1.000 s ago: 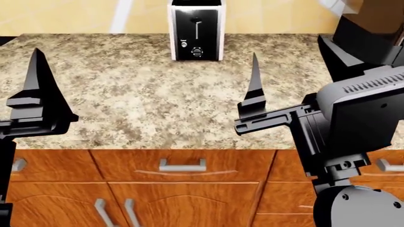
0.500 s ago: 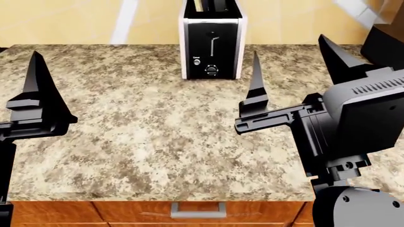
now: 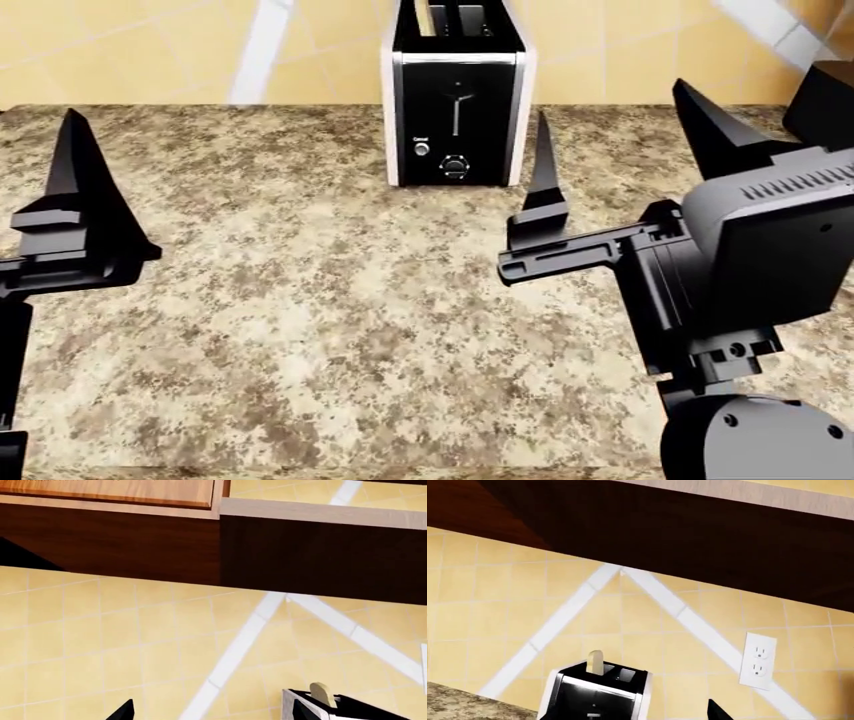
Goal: Push down the lever of the toaster to turn it on.
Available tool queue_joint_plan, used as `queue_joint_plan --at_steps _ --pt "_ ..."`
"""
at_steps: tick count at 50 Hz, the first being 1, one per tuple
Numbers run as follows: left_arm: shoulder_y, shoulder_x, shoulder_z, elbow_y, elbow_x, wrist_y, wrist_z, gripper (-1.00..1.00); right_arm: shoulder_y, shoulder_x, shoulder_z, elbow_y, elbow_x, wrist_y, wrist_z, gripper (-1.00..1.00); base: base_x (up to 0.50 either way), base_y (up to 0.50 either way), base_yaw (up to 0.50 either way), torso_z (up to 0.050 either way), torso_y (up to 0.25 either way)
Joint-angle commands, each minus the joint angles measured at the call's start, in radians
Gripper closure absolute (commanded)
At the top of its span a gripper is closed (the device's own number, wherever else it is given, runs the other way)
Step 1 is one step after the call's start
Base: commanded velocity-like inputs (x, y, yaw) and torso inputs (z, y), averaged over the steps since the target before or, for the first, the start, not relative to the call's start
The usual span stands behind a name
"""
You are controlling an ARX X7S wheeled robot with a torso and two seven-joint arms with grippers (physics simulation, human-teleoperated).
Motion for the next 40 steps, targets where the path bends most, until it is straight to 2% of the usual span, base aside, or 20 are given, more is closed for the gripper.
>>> queue_joint_plan --at_steps 1,27,40 --pt "0.004 -0.011 -0.006 0.001 -0.014 0.007 -0.010 -1.00 0.018 0.000 -0.019 0.000 -0.010 0.026 -0.002 -1.00 0.00 0.00 0.00 0.000 0.000" --pt "0.024 -0.026 -0.005 -0.006 -0.012 0.037 -0.014 -1.00 0.087 0.007 -0.083 0.003 -0.018 0.098 -0.002 -1.00 0.05 0.00 0.00 0.000 0.000" --pt "0.027 -0.036 -0.010 -0.012 -0.012 0.048 -0.020 -1.00 0.296 0.005 -0.053 0.111 0.165 0.234 0.007 -1.00 0.00 0.00 0.00 0.000 0.000"
